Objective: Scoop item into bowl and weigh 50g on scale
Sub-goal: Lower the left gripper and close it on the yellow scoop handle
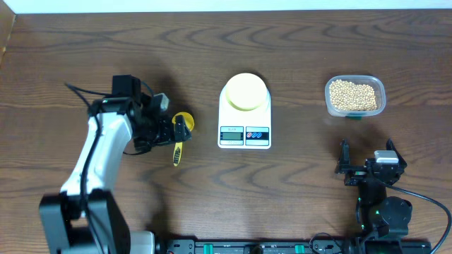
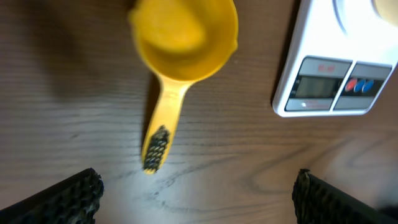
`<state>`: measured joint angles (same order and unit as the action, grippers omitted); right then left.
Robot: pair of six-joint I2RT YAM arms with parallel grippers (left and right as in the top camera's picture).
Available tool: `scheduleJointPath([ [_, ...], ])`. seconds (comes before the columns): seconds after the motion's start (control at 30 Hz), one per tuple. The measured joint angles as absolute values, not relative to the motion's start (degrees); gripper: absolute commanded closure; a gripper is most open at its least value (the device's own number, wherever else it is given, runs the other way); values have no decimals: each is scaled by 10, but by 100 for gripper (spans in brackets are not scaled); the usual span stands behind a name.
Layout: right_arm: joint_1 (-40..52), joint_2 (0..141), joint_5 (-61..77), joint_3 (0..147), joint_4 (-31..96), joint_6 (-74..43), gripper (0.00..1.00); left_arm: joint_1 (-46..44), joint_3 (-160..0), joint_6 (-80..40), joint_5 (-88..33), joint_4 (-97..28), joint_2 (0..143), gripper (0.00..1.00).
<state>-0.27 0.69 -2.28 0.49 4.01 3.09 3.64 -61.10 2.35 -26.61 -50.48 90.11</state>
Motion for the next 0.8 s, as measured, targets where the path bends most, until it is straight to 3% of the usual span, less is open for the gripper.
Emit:
scheduleJointPath([
  [0.4, -3, 7, -23, 5, 40, 31, 1, 36, -611, 95, -292, -474, 1014, 0],
  [0.6, -3, 7, -23, 5, 40, 31, 1, 36, -611, 116, -292, -460, 1028, 15],
  [0.8, -3, 7, -23, 5, 40, 31, 1, 36, -611, 123, -293, -449, 1030, 16],
])
